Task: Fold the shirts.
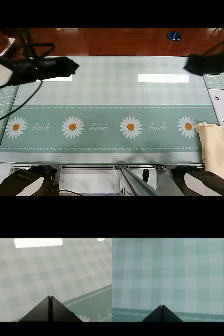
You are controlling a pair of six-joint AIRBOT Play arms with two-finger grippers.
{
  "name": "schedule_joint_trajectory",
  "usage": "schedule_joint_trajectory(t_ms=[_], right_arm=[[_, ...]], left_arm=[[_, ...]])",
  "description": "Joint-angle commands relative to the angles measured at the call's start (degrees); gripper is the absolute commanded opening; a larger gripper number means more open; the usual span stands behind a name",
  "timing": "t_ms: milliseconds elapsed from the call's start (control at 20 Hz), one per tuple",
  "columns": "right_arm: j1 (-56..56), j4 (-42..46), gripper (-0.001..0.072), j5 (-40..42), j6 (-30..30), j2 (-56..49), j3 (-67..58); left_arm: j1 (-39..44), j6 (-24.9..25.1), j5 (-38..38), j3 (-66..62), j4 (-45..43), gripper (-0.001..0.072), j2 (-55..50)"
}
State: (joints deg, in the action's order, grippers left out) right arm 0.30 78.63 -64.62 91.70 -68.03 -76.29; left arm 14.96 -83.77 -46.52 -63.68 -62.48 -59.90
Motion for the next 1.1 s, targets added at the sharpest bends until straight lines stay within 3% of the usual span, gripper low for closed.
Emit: schedule_joint_trajectory(t_ms=[0, 400, 1050], right_arm=[[10.86, 13.07, 0.0025, -2.97, 5.31, -10.47, -0.35], [10.88, 13.6, 0.0025, -9.86, 7.91, -14.71, -0.37], [10.88, 13.62, 0.0025, -9.79, 7.91, -14.71, -0.37]], left_arm=[[0.24, -7.04, -3.87, 3.06, -15.08, 0.0017, -5.29], [-1.36, -6.97, -3.45, 2.97, -15.34, 0.0018, -6.05], [-1.36, -6.99, -3.45, 2.97, -15.34, 0.0018, -6.05]])
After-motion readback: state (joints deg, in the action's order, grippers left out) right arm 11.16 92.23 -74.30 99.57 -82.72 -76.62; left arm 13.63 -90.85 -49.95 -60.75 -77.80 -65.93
